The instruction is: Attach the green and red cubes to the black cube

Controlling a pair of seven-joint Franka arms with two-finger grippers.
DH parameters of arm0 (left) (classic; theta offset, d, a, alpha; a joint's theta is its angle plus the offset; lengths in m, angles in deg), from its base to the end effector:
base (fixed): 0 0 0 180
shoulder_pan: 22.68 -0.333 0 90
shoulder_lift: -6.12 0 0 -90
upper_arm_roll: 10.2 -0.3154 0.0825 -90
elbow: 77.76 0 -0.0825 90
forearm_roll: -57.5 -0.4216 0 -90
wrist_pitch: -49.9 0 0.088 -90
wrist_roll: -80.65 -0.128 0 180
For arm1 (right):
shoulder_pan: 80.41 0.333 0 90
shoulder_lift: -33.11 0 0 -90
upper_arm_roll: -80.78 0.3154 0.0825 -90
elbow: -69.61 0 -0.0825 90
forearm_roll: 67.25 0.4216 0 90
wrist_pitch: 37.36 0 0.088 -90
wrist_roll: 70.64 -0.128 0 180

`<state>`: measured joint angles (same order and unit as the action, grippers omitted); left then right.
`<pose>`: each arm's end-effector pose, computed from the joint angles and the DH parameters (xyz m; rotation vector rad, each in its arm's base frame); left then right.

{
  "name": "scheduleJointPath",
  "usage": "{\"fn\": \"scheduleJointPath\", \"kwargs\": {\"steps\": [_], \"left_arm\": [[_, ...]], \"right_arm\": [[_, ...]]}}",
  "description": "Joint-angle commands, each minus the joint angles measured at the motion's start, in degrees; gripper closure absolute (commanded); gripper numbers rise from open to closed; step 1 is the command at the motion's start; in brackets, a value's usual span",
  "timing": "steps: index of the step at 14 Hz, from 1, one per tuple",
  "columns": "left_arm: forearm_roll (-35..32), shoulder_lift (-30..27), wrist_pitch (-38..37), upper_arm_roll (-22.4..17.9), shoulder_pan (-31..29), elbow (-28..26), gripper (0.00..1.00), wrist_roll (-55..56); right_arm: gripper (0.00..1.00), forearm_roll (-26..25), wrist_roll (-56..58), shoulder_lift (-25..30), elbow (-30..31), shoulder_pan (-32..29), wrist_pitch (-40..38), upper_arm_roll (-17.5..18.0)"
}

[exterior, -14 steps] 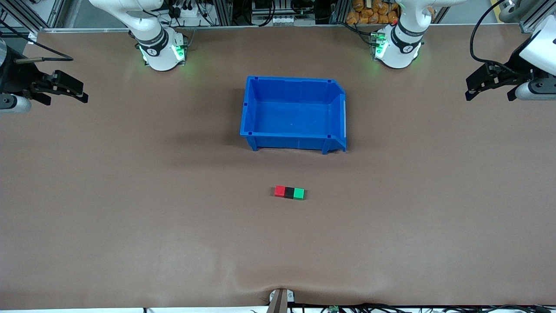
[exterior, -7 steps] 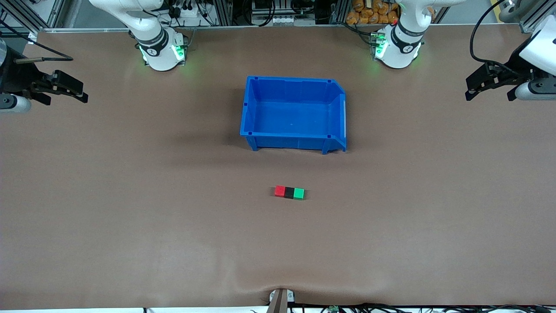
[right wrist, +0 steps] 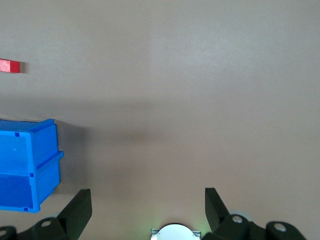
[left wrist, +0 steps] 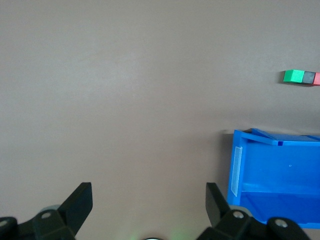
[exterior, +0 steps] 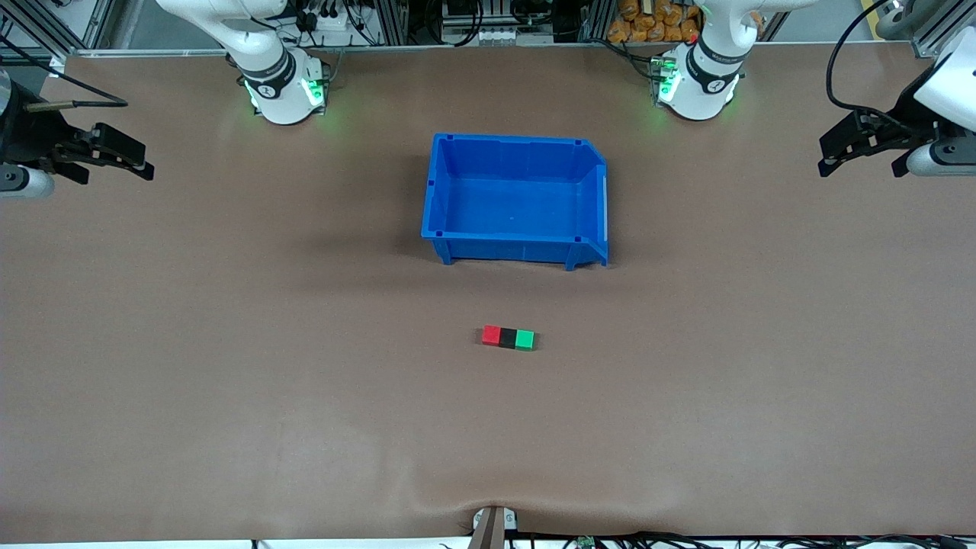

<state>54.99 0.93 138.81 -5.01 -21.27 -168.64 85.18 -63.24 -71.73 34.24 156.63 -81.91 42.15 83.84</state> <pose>0.5596 -0.0614 0.6456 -3.0934 0.0525 -0.0938 0.5636 0.0256 0.6258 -3.0708 -0.0262 0.1736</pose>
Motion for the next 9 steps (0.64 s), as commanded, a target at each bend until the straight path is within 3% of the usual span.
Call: {"fn": "scheduleJointPath", "kwargs": {"steps": [1,9], "left_arm": [[-0.92,-0.52,-0.41,-0.09,-0.27,0.26,0.0,-0.04],[-0.92,-0.34,-3.14,-0.26,-1.32,2.19,0.0,0.57]], "right_arm": [[0.0,-0.77,0.91,2.12,2.1,-0.78,0.13,0.36],[0.0,-0.77,0.91,2.03,2.1,-0.87,0.21,0.36]]}}
